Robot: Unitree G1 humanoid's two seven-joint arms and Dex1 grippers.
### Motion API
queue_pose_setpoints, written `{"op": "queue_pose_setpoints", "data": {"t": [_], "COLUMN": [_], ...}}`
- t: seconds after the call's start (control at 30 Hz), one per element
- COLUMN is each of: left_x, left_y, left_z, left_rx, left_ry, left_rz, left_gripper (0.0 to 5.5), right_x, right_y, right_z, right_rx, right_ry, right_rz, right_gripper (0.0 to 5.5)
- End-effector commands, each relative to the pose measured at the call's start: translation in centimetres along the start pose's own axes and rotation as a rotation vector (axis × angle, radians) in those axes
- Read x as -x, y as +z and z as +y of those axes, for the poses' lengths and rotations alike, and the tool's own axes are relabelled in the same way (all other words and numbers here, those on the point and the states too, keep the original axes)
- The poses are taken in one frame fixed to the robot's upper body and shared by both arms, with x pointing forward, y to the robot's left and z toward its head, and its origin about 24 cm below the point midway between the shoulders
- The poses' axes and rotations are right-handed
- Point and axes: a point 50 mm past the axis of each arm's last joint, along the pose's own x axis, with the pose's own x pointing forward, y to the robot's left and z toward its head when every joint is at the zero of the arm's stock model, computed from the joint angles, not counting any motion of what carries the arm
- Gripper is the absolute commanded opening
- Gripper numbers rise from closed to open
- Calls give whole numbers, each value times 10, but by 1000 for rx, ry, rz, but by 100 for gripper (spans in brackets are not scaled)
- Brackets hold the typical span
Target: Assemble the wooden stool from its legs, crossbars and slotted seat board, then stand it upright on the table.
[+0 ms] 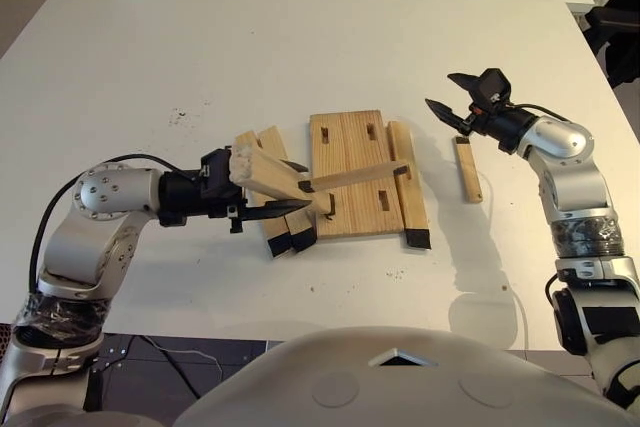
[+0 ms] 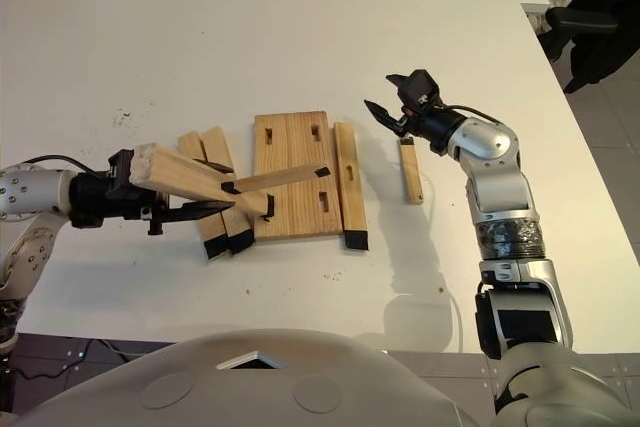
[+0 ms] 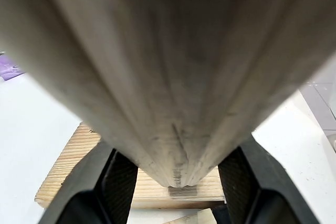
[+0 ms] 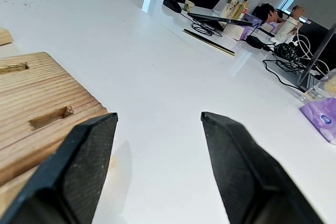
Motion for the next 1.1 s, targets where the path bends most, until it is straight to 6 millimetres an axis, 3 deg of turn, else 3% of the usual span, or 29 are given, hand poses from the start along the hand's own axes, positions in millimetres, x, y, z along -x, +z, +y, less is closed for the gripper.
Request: {"op": "queue_pose_setpoints", "data": {"t": [0.03, 0.33, 0.5, 0.63, 0.77, 0.87, 0.9, 1.1], "left_x": [-1, -24, -25, -24, -29, -30, -29, -25], "left_y": [-42, -47, -31, -39, -59, -61, -60, -51], "left_z": [-1, 1, 16, 28, 12, 2, 1, 15], "left_rx": [183, 169, 247, 267, 255, 296, 314, 259], "left_ry": [-2, -55, -32, -14, -54, -73, -62, 23], "left_rz": [196, 319, 285, 348, 425, 409, 403, 398], "left_gripper": [204, 204, 204, 204, 204, 204, 241, 334], "right_x": [-2, -4, -4, -6, -8, -8, -7, -5], "right_y": [3, 2, 1, -1, 1, 0, -1, 2], "right_z": [0, 5, 7, 9, 12, 13, 12, 10], "right_rx": [16, 7, 3, -1, -3, -1, 5, -2], "right_ry": [-1, 3, 1, -1, 7, 14, 12, -7], "right_rz": [-8, -8, -7, -4, -11, -3, 4, -7], "right_gripper": [292, 292, 292, 292, 292, 292, 292, 292]}}
